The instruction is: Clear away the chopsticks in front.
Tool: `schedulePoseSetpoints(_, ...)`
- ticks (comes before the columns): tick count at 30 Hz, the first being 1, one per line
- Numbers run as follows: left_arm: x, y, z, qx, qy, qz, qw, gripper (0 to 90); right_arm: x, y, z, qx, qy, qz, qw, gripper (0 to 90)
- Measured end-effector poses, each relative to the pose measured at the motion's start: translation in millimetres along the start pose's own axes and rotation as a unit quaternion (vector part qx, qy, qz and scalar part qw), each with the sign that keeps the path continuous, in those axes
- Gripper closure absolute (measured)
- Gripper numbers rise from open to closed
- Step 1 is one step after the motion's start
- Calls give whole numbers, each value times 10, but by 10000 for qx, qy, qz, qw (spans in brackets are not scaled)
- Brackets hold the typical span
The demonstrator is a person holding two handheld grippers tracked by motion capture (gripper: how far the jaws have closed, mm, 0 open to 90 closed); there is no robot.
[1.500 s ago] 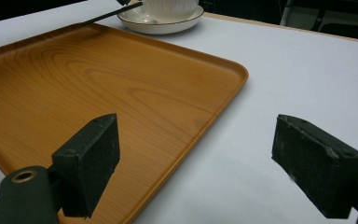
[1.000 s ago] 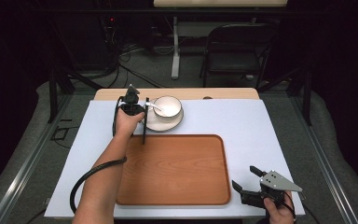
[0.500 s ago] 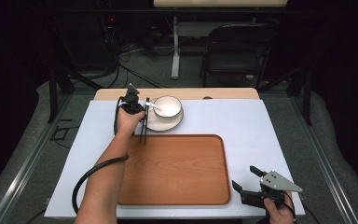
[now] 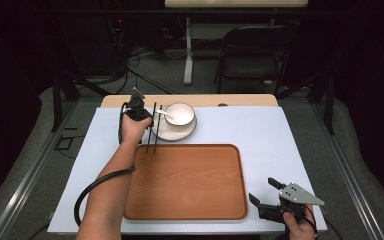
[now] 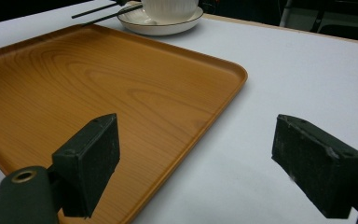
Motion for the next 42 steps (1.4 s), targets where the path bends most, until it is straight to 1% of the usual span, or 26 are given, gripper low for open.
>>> schedulePoseSetpoints(3, 26, -113, 64, -33, -21, 101, 9999, 859, -4, 3, 2, 4, 7, -13, 10000, 146)
schedulePoseSetpoints(7, 78, -282, 204, -98, -23, 231, 9997, 859, -2, -4, 1, -16, 36, -8, 10000, 146)
schedulePoseSetpoints(9, 109, -380, 289, -103, -36, 356, 9993, 859, -7, 0, -1, -13, 32, -15, 10000, 146)
schedulePoseSetpoints(10, 128, -429, 338, -96, -12, 416, 9991, 859, -5, 1, -2, -10, 34, -17, 10000, 146)
schedulePoseSetpoints(12, 158, -519, 448, -91, 20, 521, 9986, 859, -1, 3, -3, -4, 36, -20, 10000, 146)
schedulePoseSetpoints(13, 177, -568, 509, -96, 79, 557, 9984, 859, 4, 4, -5, 1, 44, -23, 10000, 146)
schedulePoseSetpoints(14, 194, -611, 573, -108, 98, 586, 9982, 859, 0, 5, -7, -10, -7, -13, 10000, 146)
schedulePoseSetpoints(15, 221, -651, 640, -73, 176, 589, 9981, 859, 1, 6, -8, -13, -5, -13, 10000, 146)
schedulePoseSetpoints(18, 289, -742, 856, -29, 276, 694, 9972, 859, -5, 12, -8, -7, -1, -12, 10000, 146)
schedulePoseSetpoints(21, 347, -783, 1084, 50, 417, 738, 9964, 859, -4, 9, -9, -15, 11, -1, 10000, 146)
schedulePoseSetpoints(22, 358, -788, 1175, 84, 455, 767, 9960, 859, -4, 11, -10, -16, 10, 8, 10000, 146)
schedulePoseSetpoints(23, 358, -787, 1228, 92, 441, 808, 9957, 859, -4, 11, -10, -16, 10, 8, 10000, 146)
schedulePoseSetpoints(25, 365, -782, 1372, 184, 530, 882, 9945, 859, -4, 13, -12, -18, 2, 13, 10000, 146)
schedulePoseSetpoints(26, 363, -773, 1428, 217, 606, 875, 9941, 859, -2, 13, -13, -17, 4, 13, 10000, 146)
schedulePoseSetpoints(28, 343, -743, 1520, 268, 630, 930, 9933, 859, -1, 13, -14, -19, 4, 18, 10000, 146)
schedulePoseSetpoints(30, 315, -690, 1607, 343, 662, 920, 9930, 859, -1, 13, -14, -18, 8, 24, 10000, 146)
schedulePoseSetpoints(32, 298, -633, 1665, 429, 725, 892, 9924, 859, -3, 13, -13, -13, 12, 29, 10000, 146)
schedulePoseSetpoints(36, 269, -500, 1720, 502, 759, 778, 9928, 859, -3, 9, -12, -15, 32, 31, 10000, 146)
schedulePoseSetpoints(39, 267, -416, 1731, 569, 690, 699, 9935, 859, -6, 6, -9, -17, 30, 31, 10000, 146)
schedulePoseSetpoints(42, 263, -360, 1749, 641, 668, 596, 9939, 859, -8, 4, -9, -32, 36, 32, 10000, 146)
Point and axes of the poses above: each handheld gripper's, and its own axes: y roughly forward along the jaws, z roughly out of its underside, x roughly to its left, the point moved 5 cm from there along y, roughly forward along the jaws, and after that the axes turned 12 degrees about -y, right-handed, at the moved point
